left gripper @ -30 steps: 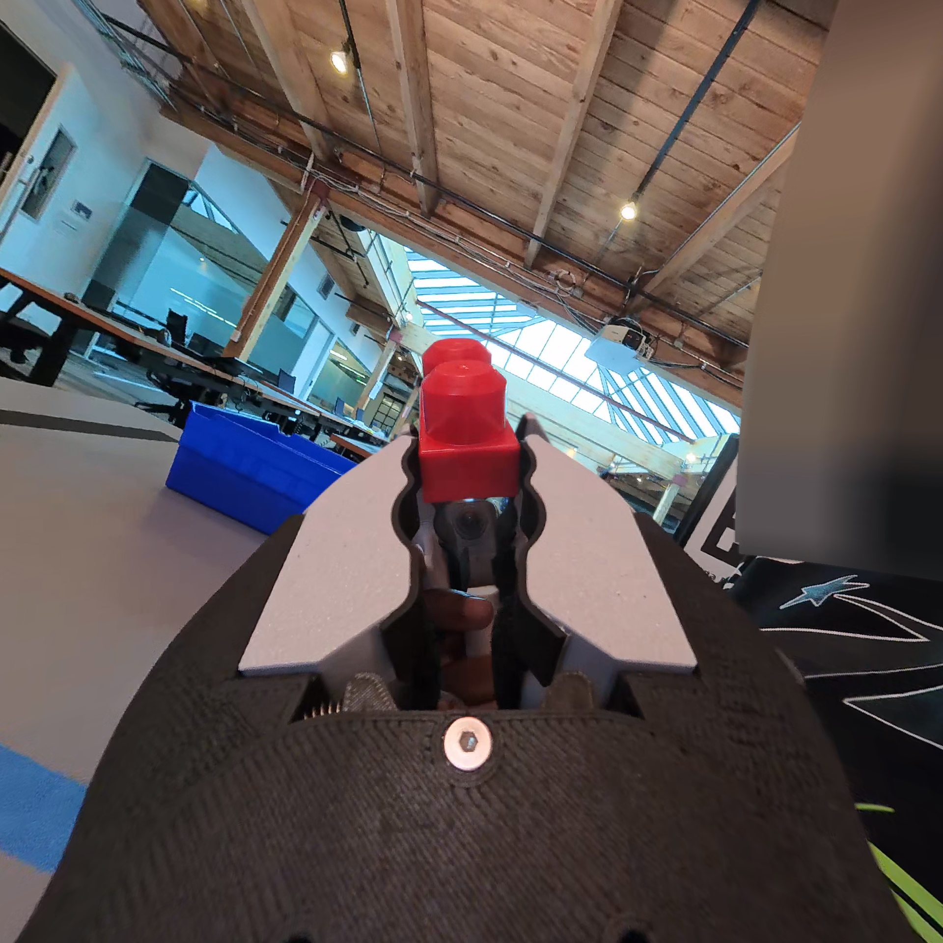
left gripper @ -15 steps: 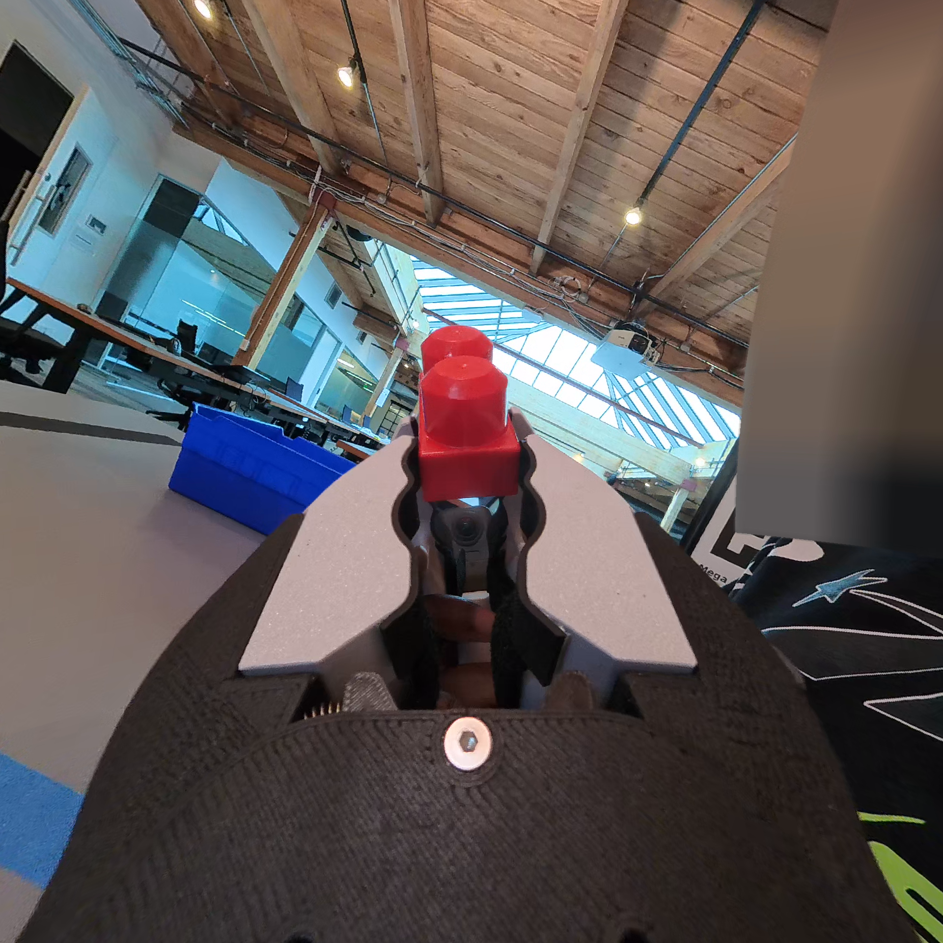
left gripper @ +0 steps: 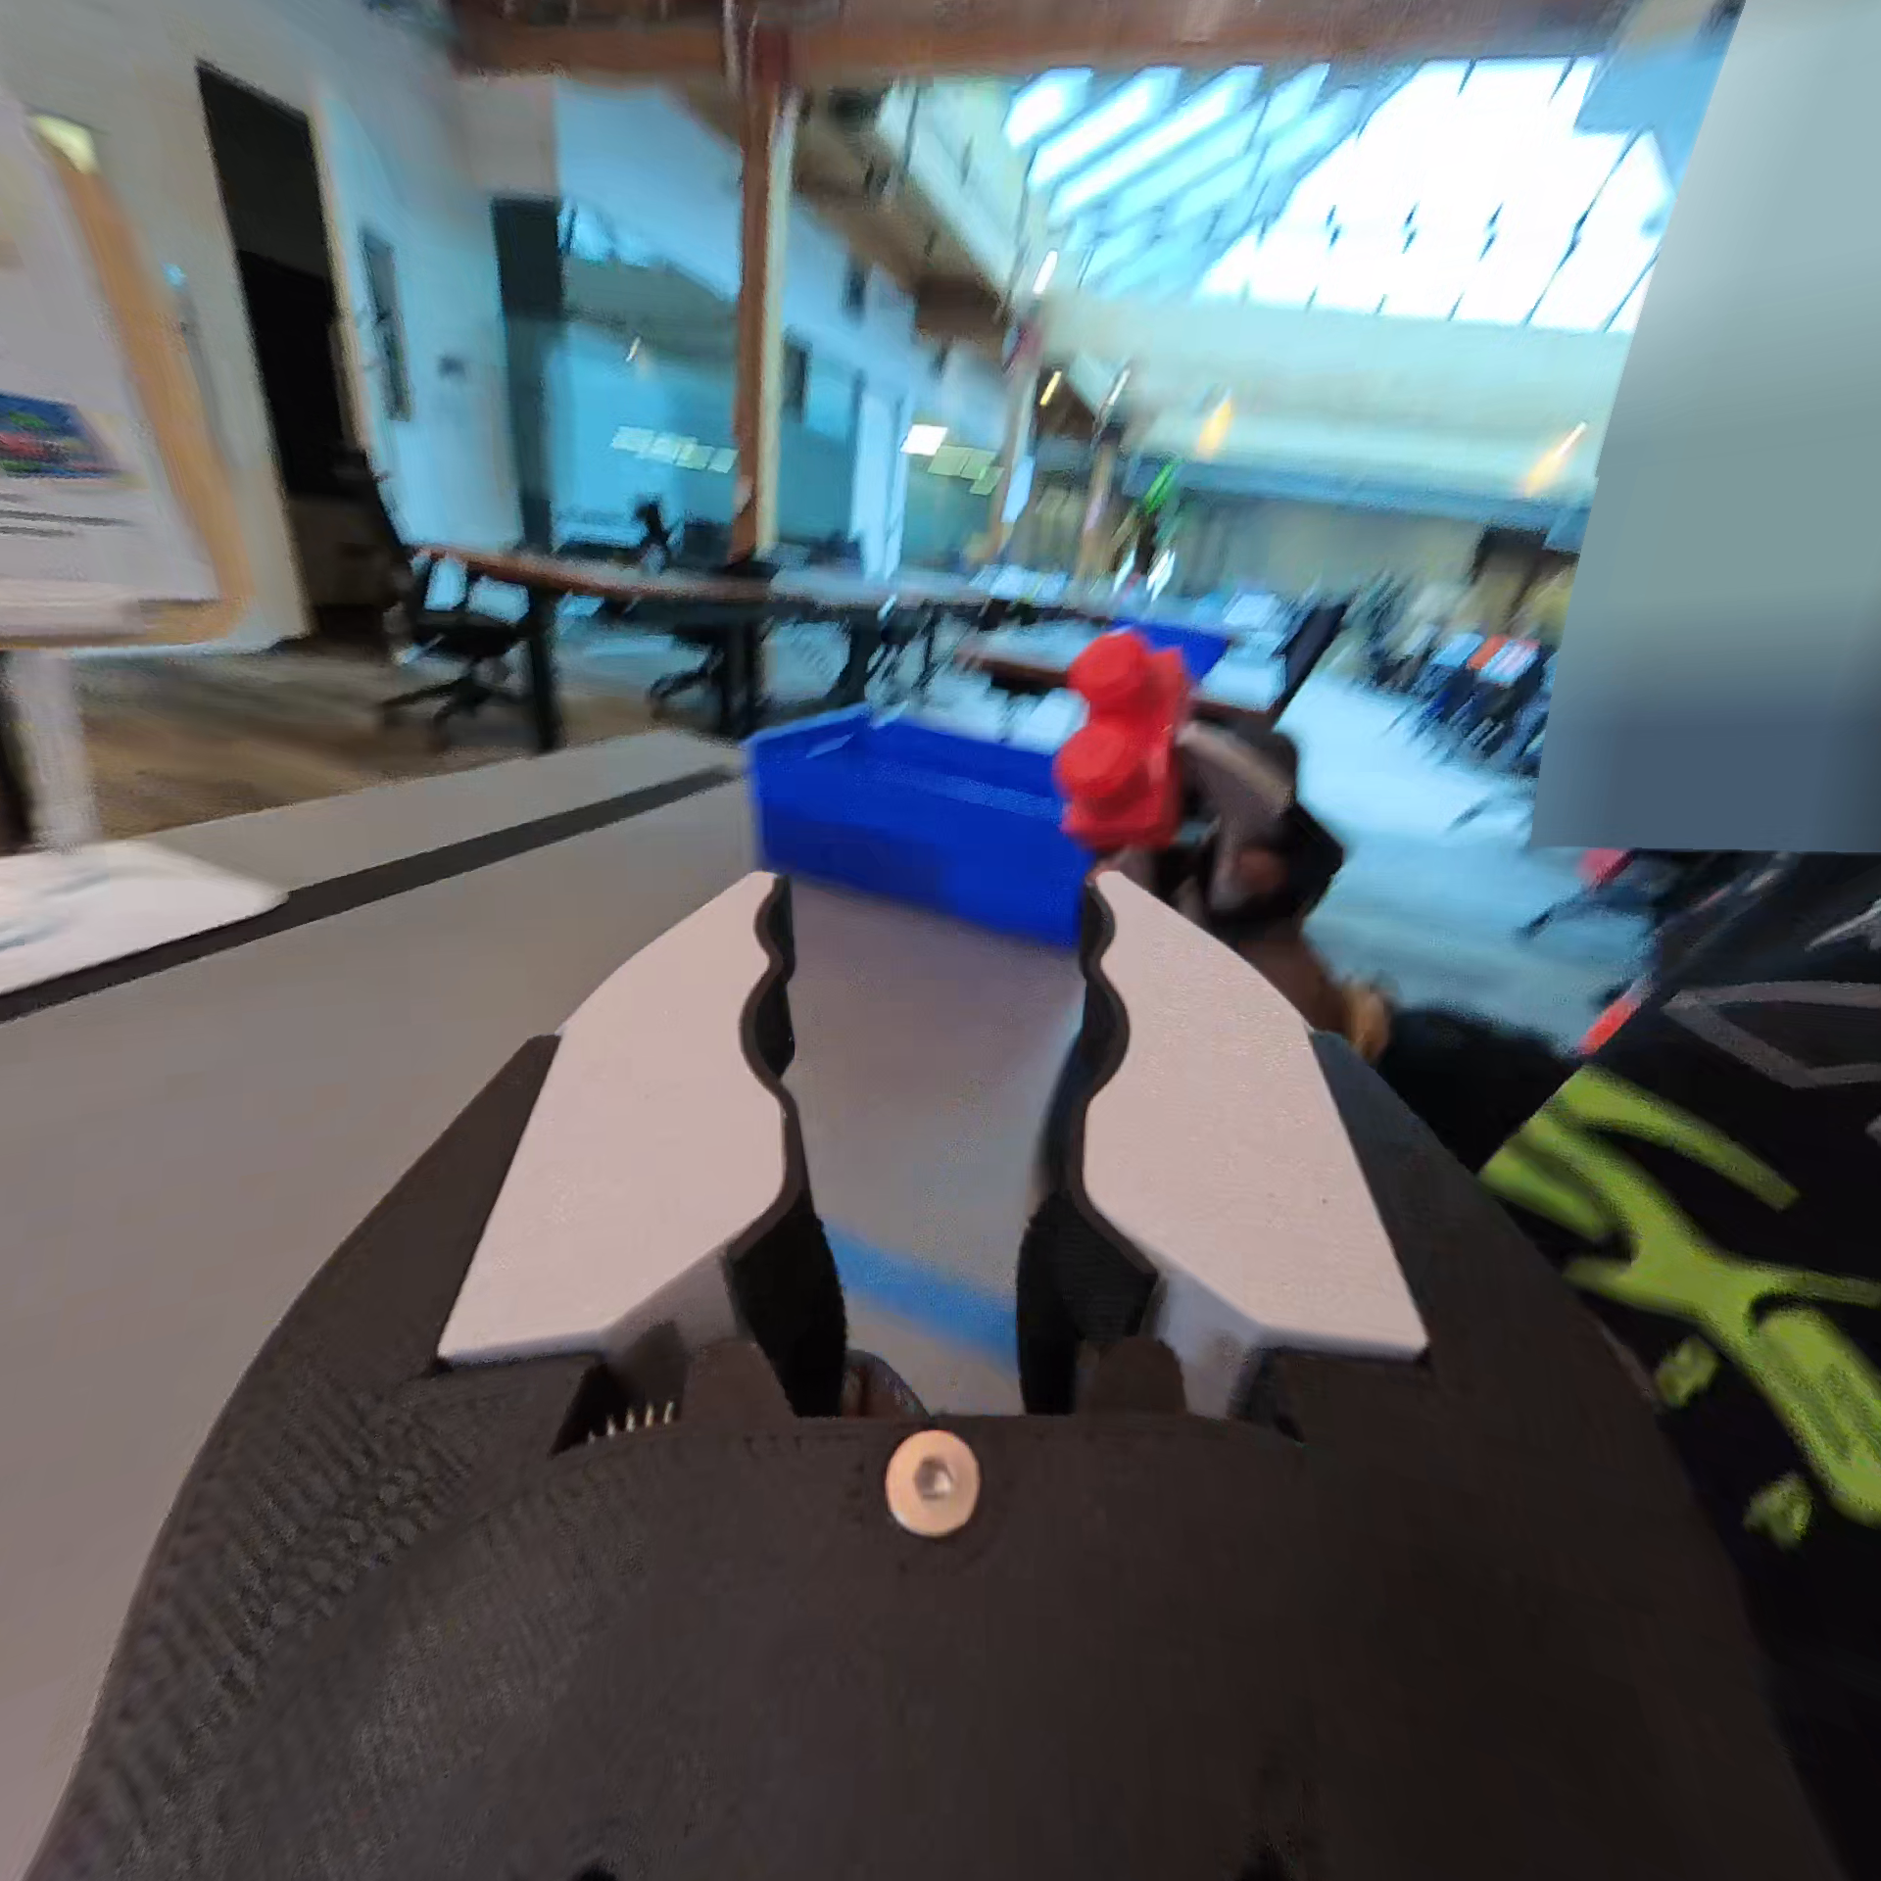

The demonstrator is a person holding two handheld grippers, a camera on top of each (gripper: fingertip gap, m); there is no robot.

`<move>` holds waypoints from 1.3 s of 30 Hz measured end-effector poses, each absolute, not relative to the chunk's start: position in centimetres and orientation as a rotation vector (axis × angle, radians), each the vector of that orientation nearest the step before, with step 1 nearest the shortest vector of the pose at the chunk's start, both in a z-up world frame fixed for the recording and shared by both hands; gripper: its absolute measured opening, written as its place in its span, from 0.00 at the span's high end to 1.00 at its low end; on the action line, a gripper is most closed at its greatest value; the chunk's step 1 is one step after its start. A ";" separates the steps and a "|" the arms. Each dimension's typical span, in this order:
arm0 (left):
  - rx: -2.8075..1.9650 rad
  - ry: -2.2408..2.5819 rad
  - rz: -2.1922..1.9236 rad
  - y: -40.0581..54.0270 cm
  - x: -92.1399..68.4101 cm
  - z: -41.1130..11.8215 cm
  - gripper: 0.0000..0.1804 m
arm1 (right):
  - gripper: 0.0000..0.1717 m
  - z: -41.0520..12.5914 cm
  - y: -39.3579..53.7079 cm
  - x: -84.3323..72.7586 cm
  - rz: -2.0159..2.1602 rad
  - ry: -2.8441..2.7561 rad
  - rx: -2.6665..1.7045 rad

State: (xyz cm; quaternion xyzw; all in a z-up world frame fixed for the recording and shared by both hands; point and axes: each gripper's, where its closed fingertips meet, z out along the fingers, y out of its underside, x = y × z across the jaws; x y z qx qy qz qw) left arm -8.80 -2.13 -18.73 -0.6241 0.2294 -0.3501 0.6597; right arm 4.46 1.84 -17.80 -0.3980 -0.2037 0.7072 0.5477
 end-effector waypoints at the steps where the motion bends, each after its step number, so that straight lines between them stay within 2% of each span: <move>1: -1.497 0.563 -0.691 -1.9 -11.3 -19.0 0.70 | 0.80 -18.1 2.3 4.9 1.633 -0.506 -0.954; 6: -1.958 0.765 -0.198 0.1 -26.1 -21.7 0.70 | 0.80 -19.4 2.9 5.7 1.583 -0.528 -0.959; 11: -2.343 0.858 -0.056 3.9 -37.5 -27.1 0.71 | 0.80 -19.7 2.6 5.5 1.606 -0.546 -0.951; 14: -2.455 0.913 -0.041 6.2 -40.3 -29.9 0.72 | 0.80 -19.9 2.8 5.4 1.606 -0.543 -0.959; 19: -2.596 1.158 0.220 8.7 -43.7 -33.7 0.72 | 0.80 -20.2 3.1 5.4 1.606 -0.539 -0.978; 23: -2.687 1.277 0.363 9.4 -45.8 -35.3 0.73 | 0.80 -20.2 3.3 5.5 1.609 -0.530 -0.980; 33: -2.754 1.325 0.375 10.0 -46.7 -36.9 0.74 | 0.80 -20.3 3.6 5.7 1.622 -0.511 -0.984; 39: -2.822 1.333 0.262 9.2 -46.5 -37.2 0.81 | 0.80 -20.3 3.6 5.7 1.615 -0.511 -0.985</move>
